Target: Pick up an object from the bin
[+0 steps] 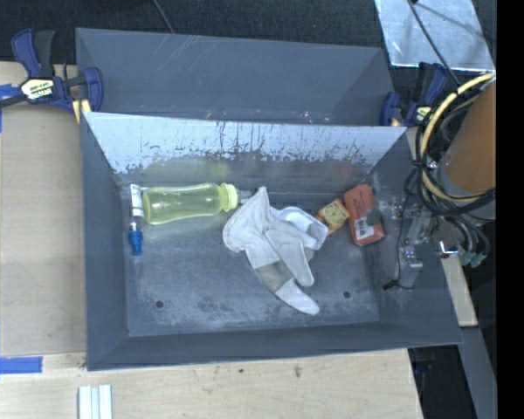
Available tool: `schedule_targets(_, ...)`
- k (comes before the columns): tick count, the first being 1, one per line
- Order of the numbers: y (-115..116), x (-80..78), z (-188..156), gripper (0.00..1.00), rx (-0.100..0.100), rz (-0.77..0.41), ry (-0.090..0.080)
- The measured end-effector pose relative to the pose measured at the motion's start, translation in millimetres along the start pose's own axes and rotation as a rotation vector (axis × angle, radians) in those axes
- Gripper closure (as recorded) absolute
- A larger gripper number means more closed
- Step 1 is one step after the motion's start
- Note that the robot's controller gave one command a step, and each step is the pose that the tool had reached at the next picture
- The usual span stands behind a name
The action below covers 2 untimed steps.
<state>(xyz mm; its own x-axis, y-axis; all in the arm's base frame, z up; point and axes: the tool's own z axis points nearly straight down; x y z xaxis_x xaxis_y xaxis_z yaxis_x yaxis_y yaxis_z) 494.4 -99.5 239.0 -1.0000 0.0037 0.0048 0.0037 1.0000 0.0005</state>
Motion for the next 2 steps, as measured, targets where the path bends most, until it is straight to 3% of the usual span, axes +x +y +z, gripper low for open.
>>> schedule_targets(1, 1, -1.4, -5, 0.00, 0.002, -0.003, -0.008)
schedule_targets(2, 15, -3.7, 54, 0.00, 0.002, -0.071, -0.013)
